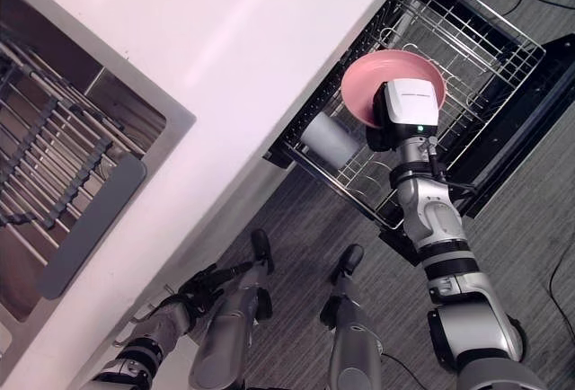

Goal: Walk over to the sink, pick up the cup, carry it to the dishwasher, place the cup inside the dishwasher, then close the dishwasher door

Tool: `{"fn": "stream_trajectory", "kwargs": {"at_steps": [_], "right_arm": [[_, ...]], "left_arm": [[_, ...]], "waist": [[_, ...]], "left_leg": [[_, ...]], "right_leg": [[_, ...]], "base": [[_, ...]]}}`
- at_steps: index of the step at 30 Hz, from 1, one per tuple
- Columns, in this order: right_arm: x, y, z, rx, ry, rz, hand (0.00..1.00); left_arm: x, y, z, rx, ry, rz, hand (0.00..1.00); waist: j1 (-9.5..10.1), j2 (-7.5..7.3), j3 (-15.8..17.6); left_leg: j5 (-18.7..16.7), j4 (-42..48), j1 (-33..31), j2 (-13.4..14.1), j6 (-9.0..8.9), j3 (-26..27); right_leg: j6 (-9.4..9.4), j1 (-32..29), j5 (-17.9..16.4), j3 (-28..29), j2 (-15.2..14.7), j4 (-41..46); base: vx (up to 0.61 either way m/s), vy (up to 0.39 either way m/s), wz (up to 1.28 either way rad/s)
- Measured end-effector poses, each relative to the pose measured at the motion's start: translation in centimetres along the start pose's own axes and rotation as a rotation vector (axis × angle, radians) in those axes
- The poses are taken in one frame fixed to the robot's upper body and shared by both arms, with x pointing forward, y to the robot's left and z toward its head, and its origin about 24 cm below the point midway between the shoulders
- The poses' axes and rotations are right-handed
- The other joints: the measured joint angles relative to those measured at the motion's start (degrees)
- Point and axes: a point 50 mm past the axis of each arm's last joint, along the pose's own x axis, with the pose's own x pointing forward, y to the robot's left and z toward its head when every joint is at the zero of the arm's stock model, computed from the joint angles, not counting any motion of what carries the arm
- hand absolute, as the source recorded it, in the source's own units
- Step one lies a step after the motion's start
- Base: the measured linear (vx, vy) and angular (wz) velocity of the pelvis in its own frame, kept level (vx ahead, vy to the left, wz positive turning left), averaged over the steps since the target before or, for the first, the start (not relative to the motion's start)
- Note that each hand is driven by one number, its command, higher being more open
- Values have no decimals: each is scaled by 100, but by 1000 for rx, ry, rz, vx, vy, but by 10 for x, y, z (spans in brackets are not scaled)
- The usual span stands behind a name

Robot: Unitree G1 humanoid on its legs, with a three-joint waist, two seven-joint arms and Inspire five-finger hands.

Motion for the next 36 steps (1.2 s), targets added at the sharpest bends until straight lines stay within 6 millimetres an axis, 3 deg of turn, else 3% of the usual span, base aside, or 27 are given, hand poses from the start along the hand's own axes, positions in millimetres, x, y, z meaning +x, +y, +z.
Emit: {"fn": "stream_trajectory", "kwargs": {"at_steps": [1,9,14,20,24,27,30,31,32,36], "right_arm": [[-1,2,1,10,8,4,100],[-15,19,-6,74,133,20,100],[-19,12,-27,192,304,-95,100],[-38,-13,-60,434,525,-332,100],[-67,-20,-81,579,671,-483,100],[-97,-2,-94,717,828,-496,100],[-140,24,-118,869,1065,-467,100],[-156,33,-128,890,1150,-453,0],[-168,38,-136,911,1216,-453,0],[-176,43,-150,976,1274,-432,0]], "left_arm": [[0,-1,0,-1,-2,-4,100],[0,-2,0,-2,-12,-10,100],[-1,-2,0,-3,-21,-17,100],[-7,5,-9,-9,-28,-14,100],[-12,14,-27,-8,15,13,100],[-19,25,-52,-20,89,48,100],[-27,37,-74,-7,163,91,100],[-30,42,-82,1,189,104,100],[-33,45,-87,0,202,106,100],[-32,44,-84,2,199,87,100]], "waist": [[-3,2,-1],[-10,13,-7],[-15,18,-10],[-130,23,-16],[-233,29,-143],[-348,6,-429],[-460,-36,-766],[-504,-54,-897],[-553,-67,-968],[-650,-60,-1020]], "left_leg": [[8,-1,0,-5,9,-9],[188,-191,58,-57,65,-120],[245,-267,132,-102,79,-115],[240,-271,340,-113,74,-91],[148,-280,664,-95,43,90],[35,-307,902,-83,7,229],[-81,-308,1236,-48,-42,349],[-121,-308,1354,-42,-63,382],[-150,-307,1467,-40,-84,418],[-159,-307,1396,-29,-92,544]], "right_leg": [[2,0,-1,2,-7,9],[42,0,-12,1,-50,111],[75,12,-6,25,-103,164],[89,202,2,69,-113,137],[151,452,4,238,-90,67],[220,650,-19,359,-61,-51],[254,949,-35,441,-36,-128],[262,1055,-43,474,-27,-145],[262,1157,-43,513,-21,-173],[238,999,2,657,-37,-176]], "base": [[-17,50,5],[-17,45,7],[-10,44,0],[9,9,-3],[11,-4,-21],[48,-23,-22],[113,-48,-20],[115,-36,-17],[106,-31,-17],[8,10,-19]]}}
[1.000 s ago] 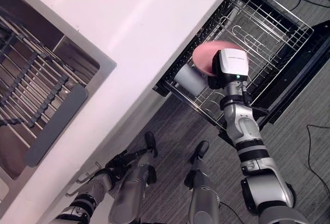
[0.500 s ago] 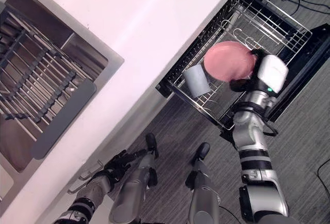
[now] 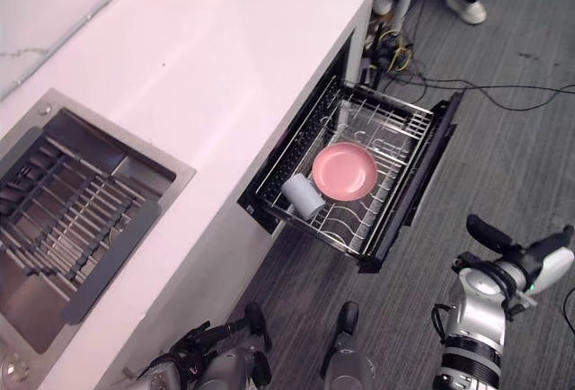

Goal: Walk over to the sink, pick up the cup, carry it to the dishwasher, place the cup inside the dishwasher, then close the dishwasher door

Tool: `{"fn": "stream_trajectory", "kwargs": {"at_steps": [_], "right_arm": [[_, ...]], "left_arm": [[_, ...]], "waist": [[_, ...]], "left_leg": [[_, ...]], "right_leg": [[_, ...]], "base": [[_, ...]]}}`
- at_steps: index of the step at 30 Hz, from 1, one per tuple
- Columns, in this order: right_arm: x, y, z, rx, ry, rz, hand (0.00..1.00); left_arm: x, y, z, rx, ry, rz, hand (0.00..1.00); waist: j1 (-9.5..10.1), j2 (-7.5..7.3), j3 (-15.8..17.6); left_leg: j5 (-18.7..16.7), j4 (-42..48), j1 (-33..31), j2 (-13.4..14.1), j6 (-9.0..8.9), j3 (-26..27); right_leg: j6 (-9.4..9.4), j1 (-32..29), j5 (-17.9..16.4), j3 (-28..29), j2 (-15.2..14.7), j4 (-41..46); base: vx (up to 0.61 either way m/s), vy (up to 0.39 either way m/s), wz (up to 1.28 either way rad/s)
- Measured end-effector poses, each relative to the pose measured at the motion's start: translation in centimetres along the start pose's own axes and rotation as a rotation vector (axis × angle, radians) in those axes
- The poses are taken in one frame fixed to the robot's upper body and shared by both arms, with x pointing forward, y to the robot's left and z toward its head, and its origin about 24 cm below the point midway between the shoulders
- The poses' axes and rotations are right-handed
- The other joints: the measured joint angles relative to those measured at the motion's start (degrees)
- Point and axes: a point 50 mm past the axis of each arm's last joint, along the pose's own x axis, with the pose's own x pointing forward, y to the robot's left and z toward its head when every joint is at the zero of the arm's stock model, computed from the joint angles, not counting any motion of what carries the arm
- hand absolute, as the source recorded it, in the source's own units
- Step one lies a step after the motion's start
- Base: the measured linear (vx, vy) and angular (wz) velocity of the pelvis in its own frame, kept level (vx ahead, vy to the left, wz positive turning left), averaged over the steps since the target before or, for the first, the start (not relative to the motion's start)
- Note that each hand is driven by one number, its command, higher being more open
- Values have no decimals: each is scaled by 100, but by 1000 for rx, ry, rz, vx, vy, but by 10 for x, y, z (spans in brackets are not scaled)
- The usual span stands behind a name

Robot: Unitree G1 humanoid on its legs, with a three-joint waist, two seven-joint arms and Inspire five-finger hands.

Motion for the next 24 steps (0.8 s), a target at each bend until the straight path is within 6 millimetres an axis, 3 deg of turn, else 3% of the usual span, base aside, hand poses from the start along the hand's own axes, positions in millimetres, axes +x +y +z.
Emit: {"fn": "stream_trajectory", "kwargs": {"at_steps": [3,5,6,13,18,20,24], "right_arm": [[10,17,20,67,-2,96,0],[13,32,46,101,-55,167,0],[13,44,74,128,-124,233,0],[9,71,150,128,-347,399,0],[13,72,168,75,-393,403,0],[22,64,169,24,-388,367,0],[33,61,156,-53,-334,332,0]], "left_arm": [[3,-10,13,-26,-33,-51,100],[3,-15,20,-58,-58,-76,100],[4,-20,27,-67,-78,-95,100],[7,-32,26,-74,-81,-131,100],[7,-45,25,-73,-102,-188,100],[6,-55,21,-73,-95,-235,100],[4,-63,23,-43,-110,-285,100]], "waist": [[-54,100,153],[-82,220,412],[-64,373,581],[170,810,784],[222,950,830],[200,1096,841],[192,1104,835]], "left_leg": [[90,0,-444,-22,33,59],[152,1,-607,-54,62,98],[195,2,-775,-91,108,137],[292,32,-1120,-281,233,-15],[300,34,-1122,-417,240,-503],[317,34,-986,-516,261,-771],[357,31,-761,-676,295,-1217]], "right_leg": [[-10,-518,109,103,-29,40],[-36,-718,212,166,-58,42],[-33,-910,295,219,-85,32],[-11,-1199,448,188,-208,-15],[63,-1151,369,1,-389,165],[153,-1051,133,-167,-601,577],[240,-890,-392,-507,-977,1427]], "base": [[-75,32,-11],[-84,44,-9],[-72,37,-9],[9,18,6],[60,33,24],[54,60,48],[26,45,63]]}}
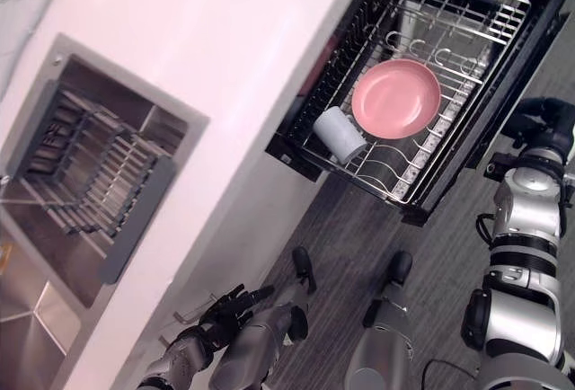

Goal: Walk over to the sink, pick up the cup, carry it to the dishwasher, place the cup inside the dishwasher, then close the dishwasher door

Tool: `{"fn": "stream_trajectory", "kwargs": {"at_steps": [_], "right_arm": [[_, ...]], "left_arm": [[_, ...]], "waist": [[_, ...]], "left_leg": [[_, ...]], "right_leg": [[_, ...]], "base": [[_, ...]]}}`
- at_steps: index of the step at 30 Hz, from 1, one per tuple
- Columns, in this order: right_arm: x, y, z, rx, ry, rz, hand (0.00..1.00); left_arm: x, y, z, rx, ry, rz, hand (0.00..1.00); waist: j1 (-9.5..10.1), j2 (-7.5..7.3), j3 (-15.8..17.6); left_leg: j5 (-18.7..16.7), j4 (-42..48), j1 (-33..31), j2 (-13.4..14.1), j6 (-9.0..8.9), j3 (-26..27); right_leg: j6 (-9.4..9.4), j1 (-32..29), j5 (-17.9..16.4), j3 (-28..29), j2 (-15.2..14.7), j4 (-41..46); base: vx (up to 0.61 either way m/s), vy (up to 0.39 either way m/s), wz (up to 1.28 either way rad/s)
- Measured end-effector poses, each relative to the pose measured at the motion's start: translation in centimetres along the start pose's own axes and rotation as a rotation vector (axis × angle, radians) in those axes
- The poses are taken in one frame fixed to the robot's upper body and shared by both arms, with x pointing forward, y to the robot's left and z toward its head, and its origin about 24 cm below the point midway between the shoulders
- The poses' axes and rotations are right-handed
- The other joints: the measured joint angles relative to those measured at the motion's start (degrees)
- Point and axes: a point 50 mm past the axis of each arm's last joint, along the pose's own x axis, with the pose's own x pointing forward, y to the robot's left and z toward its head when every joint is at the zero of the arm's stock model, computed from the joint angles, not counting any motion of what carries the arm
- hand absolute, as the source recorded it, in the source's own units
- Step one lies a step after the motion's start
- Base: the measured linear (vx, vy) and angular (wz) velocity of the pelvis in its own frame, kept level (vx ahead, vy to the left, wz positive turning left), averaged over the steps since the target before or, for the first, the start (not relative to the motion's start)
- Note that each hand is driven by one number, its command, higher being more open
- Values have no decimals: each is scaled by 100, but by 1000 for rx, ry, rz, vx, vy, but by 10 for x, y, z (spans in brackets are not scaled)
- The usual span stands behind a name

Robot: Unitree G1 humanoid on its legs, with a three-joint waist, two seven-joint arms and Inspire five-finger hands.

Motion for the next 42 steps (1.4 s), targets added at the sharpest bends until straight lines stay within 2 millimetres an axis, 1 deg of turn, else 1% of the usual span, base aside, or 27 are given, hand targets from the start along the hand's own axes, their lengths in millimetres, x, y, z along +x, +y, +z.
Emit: {"fn": "stream_trajectory", "kwargs": {"at_steps": [2,4,9,10,13,15,18,19,20,21,23,24,26,27,29,30,31,33,34,35,36,37,38,39,40,41,42], "right_arm": [[1,-1,-7,-48,23,-2,0],[1,4,-7,-72,22,48,0],[-2,22,-7,-163,8,181,0],[-3,26,-8,-169,5,221,100],[-9,42,-12,-159,-10,290,100],[-17,56,-23,-153,2,341,100],[-33,51,-68,-213,72,386,100],[-47,56,-89,-205,106,433,100],[-61,59,-110,-186,144,474,100],[-68,59,-121,-177,167,493,100],[-93,53,-158,-117,273,528,100],[-99,51,-168,-96,304,526,100],[-127,26,-213,14,478,490,100],[-136,17,-226,34,529,475,100],[-186,-28,-277,106,756,356,100],[-201,-40,-287,123,814,320,100],[-226,-58,-302,150,898,254,100],[-276,-88,-321,182,1043,130,100],[-302,-97,-328,199,1107,74,100],[-314,-100,-330,200,1133,49,100],[-332,-102,-333,188,1175,12,100],[-343,-99,-335,184,1202,-16,100],[-350,-91,-335,191,1213,-17,100],[-353,-84,-335,190,1211,-2,100],[-357,-72,-334,195,1206,24,100],[-362,-57,-332,213,1194,39,100],[-360,-56,-331,193,1177,46,100]], "left_arm": [[0,-5,-2,-7,0,-26,100],[0,-6,-5,-9,10,-31,100],[-3,-14,-20,-36,38,-56,100],[-3,-15,-24,-46,50,-68,100],[-6,-14,-35,-70,81,-79,100],[-7,-13,-39,-72,91,-73,100],[-14,1,-49,-110,108,-26,100],[-16,9,-51,-117,114,-3,100],[-19,16,-54,-116,129,13,100],[-21,19,-56,-118,134,19,100],[-24,27,-57,-153,136,42,100],[-24,28,-57,-164,134,44,100],[-27,36,-59,-226,128,62,100],[-28,39,-59,-245,126,69,100],[-33,53,-63,-306,126,109,100],[-35,57,-64,-318,130,121,100],[-37,63,-64,-317,134,120,100],[-41,71,-63,-296,167,112,100],[-43,76,-62,-285,174,111,100],[-44,78,-62,-283,175,110,100],[-45,81,-60,-275,169,105,100],[-46,83,-60,-279,165,110,100],[-48,87,-64,-353,140,159,100],[-49,90,-64,-388,113,191,100],[-51,97,-60,-426,71,235,100],[-52,105,-47,-459,5,281,100],[-50,103,-44,-475,5,271,100]], "waist": [[2,15,-11],[0,32,-23],[42,231,-178],[100,301,-239],[193,437,-474],[295,432,-589],[349,172,-898],[342,70,-1041],[334,-104,-1143],[336,-162,-1206],[337,-301,-1298],[338,-317,-1305],[333,-383,-1336],[326,-410,-1348],[276,-575,-1426],[255,-631,-1448],[199,-740,-1484],[94,-916,-1537],[87,-1019,-1557],[85,-1074,-1571],[76,-1169,-1555],[67,-1228,-1565],[38,-1238,-1640],[41,-1344,-1644],[87,-1622,-1665],[44,-2034,-1647],[36,-2053,-1644]], "left_leg": [[-5,-15,143,-119,-7,-318],[-2,-27,280,-184,-11,-507],[10,-1,664,-324,4,-968],[8,0,758,-330,2,-1048],[3,1,851,-325,-7,-1148],[0,2,994,-290,-13,-1166],[-78,2,1160,-225,-123,-1137],[-121,2,1270,-181,-183,-1072],[-181,2,1368,-124,-261,-1012],[-206,2,1403,-96,-296,-1008],[-272,1,1520,21,-383,-958],[-290,1,1532,50,-403,-929],[-326,-13,1533,134,-355,-869],[-340,-28,1533,142,-340,-868],[-396,-30,1540,97,-283,-896],[-412,-30,1560,56,-261,-928],[-453,-32,1584,-8,-218,-1010],[-538,-34,1730,-30,-156,-1121],[-548,-29,1802,3,-142,-1204],[-551,-22,1836,20,-136,-1277],[-564,26,1904,51,-107,-1465],[-556,-3,1995,162,-78,-1622],[-561,-20,1978,298,-72,-1761],[-568,-27,1950,303,-72,-1763],[-603,-31,1870,202,-63,-1611],[-878,1011,1418,39,88,-975],[-1366,1996,1056,100,104,-619]], "right_leg": [[50,172,-324,-274,-261,494],[98,371,-503,-462,-401,727],[220,1026,-894,-1036,-662,1076],[237,1191,-948,-1151,-670,1083],[271,1467,-1015,-1376,-636,1029],[272,1723,-1016,-1486,-543,873],[329,2054,-973,-1605,-362,547],[338,2195,-953,-1600,-278,407],[339,2323,-926,-1594,-177,262],[334,2367,-913,-1591,-145,196],[312,2501,-856,-1560,22,-22],[300,2500,-845,-1545,59,-64],[263,2497,-799,-1497,192,-198],[262,2498,-800,-1500,203,-204],[288,2532,-869,-1570,162,-120],[300,2562,-894,-1606,123,-41],[339,2649,-941,-1659,30,62],[369,2631,-987,-1597,-161,723],[-34,2376,-953,-1082,-292,1476],[-226,2258,-887,-693,-282,1746],[-577,2031,-661,31,-188,2290],[-705,1695,-690,670,0,2766],[-565,1685,-1198,1078,472,2219],[-592,1696,-1302,1227,673,1776],[-662,1721,-1501,1371,841,948],[-212,1666,-1523,1436,659,675],[-185,1679,-1549,1227,623,734]], "base": [[16,22,78],[5,-29,61],[24,-92,53],[54,-137,40],[58,-149,34],[60,-154,19],[53,-123,2],[48,-115,-16],[44,-112,-19],[27,-102,-16],[-12,-91,-15],[-63,-58,-18],[-71,-27,-15],[-64,-32,-4],[-21,-33,8],[51,-22,26],[58,-11,32],[79,-19,35],[81,-5,35],[58,-5,55],[6,-47,66],[-58,-118,80],[-97,-126,60],[-100,-132,45],[-44,-133,64],[-25,-119,85],[4,-88,75]]}}
